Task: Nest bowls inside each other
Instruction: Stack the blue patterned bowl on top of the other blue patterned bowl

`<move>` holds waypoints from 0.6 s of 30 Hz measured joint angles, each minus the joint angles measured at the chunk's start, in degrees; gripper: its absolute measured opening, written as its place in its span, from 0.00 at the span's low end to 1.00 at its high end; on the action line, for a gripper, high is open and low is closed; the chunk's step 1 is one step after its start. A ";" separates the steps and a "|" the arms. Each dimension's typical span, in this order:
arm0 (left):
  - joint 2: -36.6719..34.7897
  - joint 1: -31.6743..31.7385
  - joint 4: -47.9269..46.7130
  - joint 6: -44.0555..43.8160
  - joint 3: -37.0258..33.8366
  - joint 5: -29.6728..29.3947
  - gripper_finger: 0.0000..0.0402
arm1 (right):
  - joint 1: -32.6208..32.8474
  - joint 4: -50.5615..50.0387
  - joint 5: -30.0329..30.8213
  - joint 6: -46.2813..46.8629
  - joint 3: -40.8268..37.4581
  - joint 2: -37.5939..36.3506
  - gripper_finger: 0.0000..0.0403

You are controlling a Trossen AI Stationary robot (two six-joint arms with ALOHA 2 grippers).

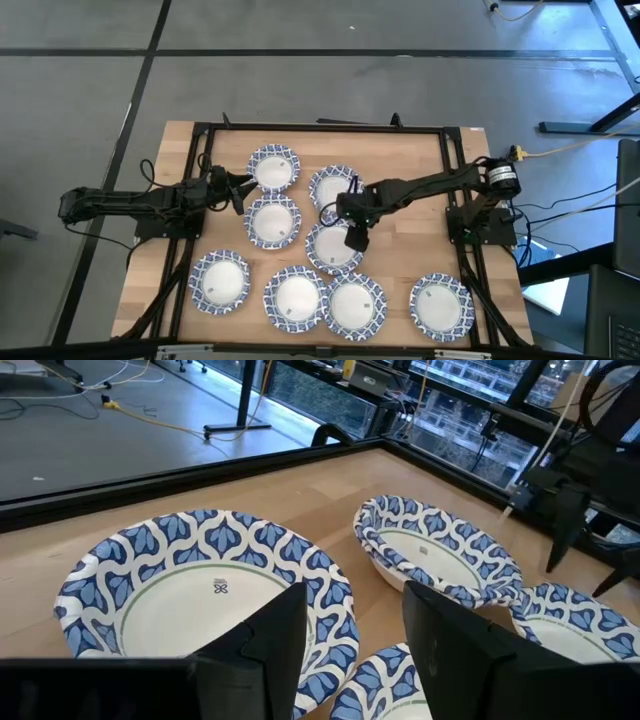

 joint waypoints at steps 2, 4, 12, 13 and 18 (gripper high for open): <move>-0.01 -0.01 -0.02 0.00 0.00 0.00 0.40 | 0.77 1.13 1.15 2.54 -0.04 0.00 0.53; -0.01 -0.01 0.00 0.00 0.00 0.00 0.40 | 1.43 1.19 2.09 4.36 -0.04 0.00 0.53; -0.02 -0.01 -0.02 -0.04 -0.01 0.55 0.40 | 2.90 -1.25 8.25 12.87 -0.04 0.00 0.53; -0.02 -0.01 -0.03 -0.05 0.00 1.05 0.40 | 2.92 -1.73 8.55 13.80 -0.30 0.00 0.53; 0.00 -0.02 -0.24 -0.09 -0.02 3.62 0.40 | 3.08 -0.22 7.23 16.75 -5.00 -0.02 0.53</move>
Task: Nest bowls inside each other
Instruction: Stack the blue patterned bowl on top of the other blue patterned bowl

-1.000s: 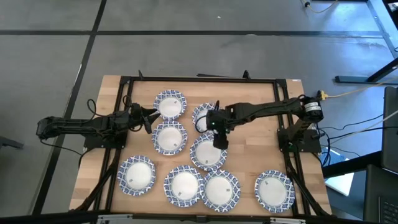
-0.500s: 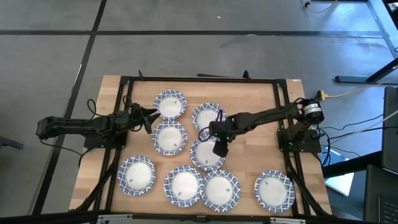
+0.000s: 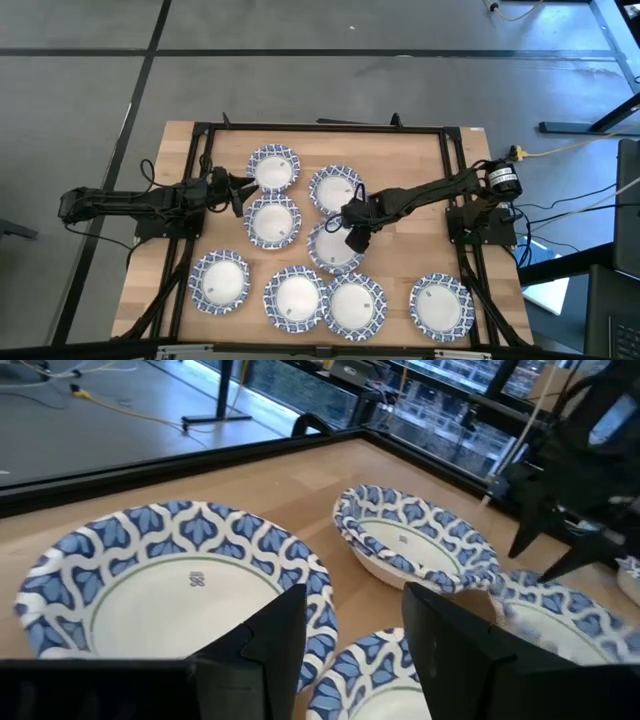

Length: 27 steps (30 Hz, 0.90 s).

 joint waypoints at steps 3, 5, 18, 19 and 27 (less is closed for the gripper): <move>-0.01 0.01 -0.01 -0.02 0.01 0.75 0.40 | 0.71 5.30 -1.66 1.56 -3.27 0.00 0.53; -0.02 0.01 0.00 -0.18 0.02 0.89 0.40 | 1.32 7.71 -2.22 2.15 -4.23 0.00 0.53; -0.01 0.02 0.00 -0.38 0.01 0.91 0.40 | 1.81 10.58 -2.58 0.32 -4.28 0.00 0.23; 0.00 0.01 0.00 -0.39 0.02 0.91 0.40 | 1.81 10.62 -2.63 -0.04 -4.26 0.00 0.18; -0.02 0.02 0.02 -0.39 0.02 0.89 0.40 | 1.77 10.17 -3.67 -2.66 -3.51 -0.02 0.04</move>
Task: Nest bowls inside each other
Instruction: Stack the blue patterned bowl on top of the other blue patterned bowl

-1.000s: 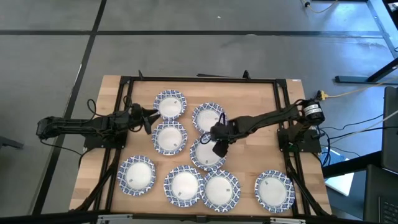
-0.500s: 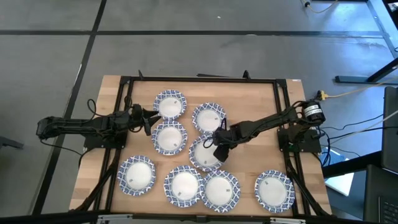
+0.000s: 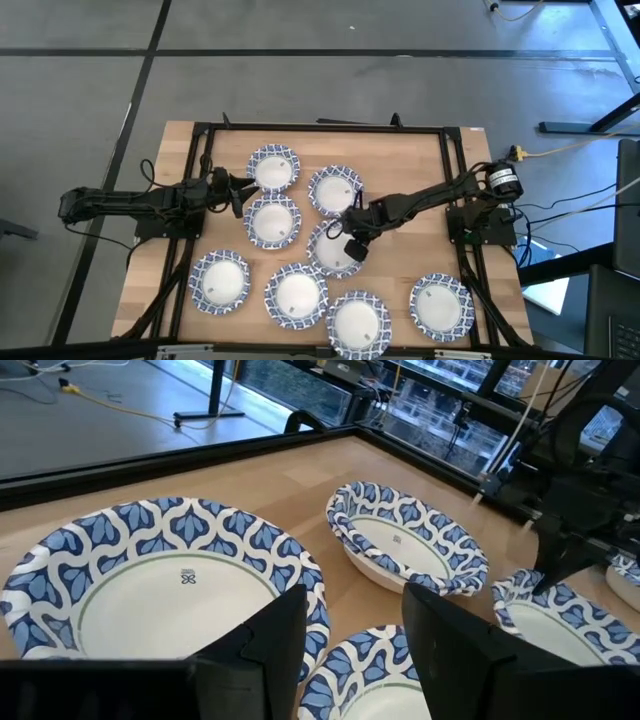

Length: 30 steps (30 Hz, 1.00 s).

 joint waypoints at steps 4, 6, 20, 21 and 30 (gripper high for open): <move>0.01 0.00 0.00 -0.01 -0.02 0.00 0.40 | -0.04 -1.56 0.02 -2.74 2.56 0.02 0.02; 0.02 -0.02 0.00 -0.02 0.00 0.00 0.40 | -0.06 -3.38 0.03 -4.34 4.59 0.02 0.02; 0.00 0.00 0.00 -0.01 -0.01 -0.02 0.40 | -5.16 -21.19 11.18 -17.32 21.31 0.02 0.01; 0.00 -0.02 0.00 0.00 -0.02 -0.02 0.40 | -6.03 -21.45 11.89 -18.33 22.02 0.02 0.01; 0.02 0.00 0.00 0.00 -0.01 -0.02 0.40 | -15.35 -22.56 11.22 -25.50 24.18 0.02 0.01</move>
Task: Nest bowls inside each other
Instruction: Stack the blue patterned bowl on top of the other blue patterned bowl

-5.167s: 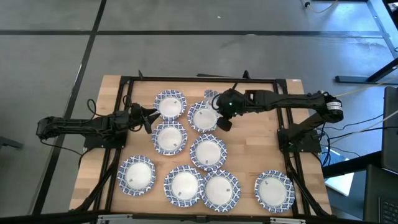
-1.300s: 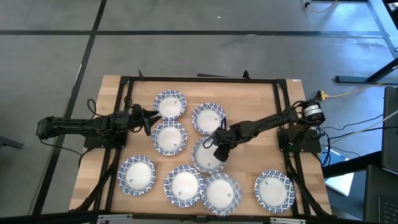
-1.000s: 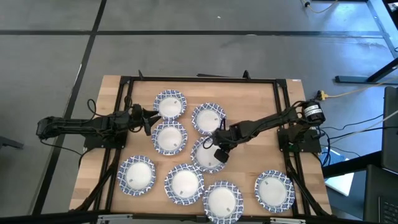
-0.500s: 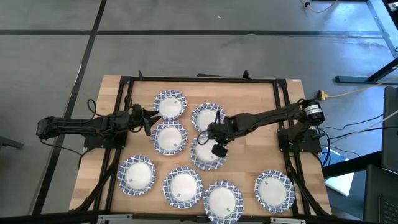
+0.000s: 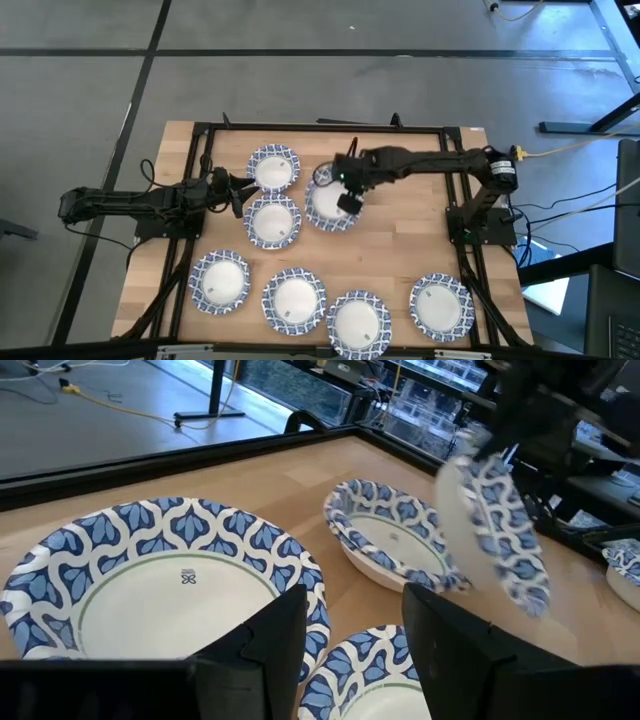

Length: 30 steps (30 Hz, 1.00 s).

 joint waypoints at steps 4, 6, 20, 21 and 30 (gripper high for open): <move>0.00 -0.02 -0.02 0.32 0.01 0.00 0.40 | -3.50 0.03 -3.24 -1.85 0.00 0.00 0.01; -0.02 -0.01 -0.02 0.38 0.02 0.00 0.40 | -4.78 0.01 -4.14 -2.86 0.00 0.00 0.01; 0.02 -0.01 -0.06 0.48 0.01 -0.39 0.40 | -8.90 -0.68 -6.19 -7.17 4.43 -1.22 0.01; 0.02 -0.01 -0.06 0.48 0.00 -0.40 0.40 | -9.10 -0.65 -6.19 -7.34 4.70 -1.22 0.01; 0.02 -0.01 -0.06 0.61 0.00 -0.42 0.40 | -12.58 -0.31 -6.17 -8.74 3.60 -1.22 0.01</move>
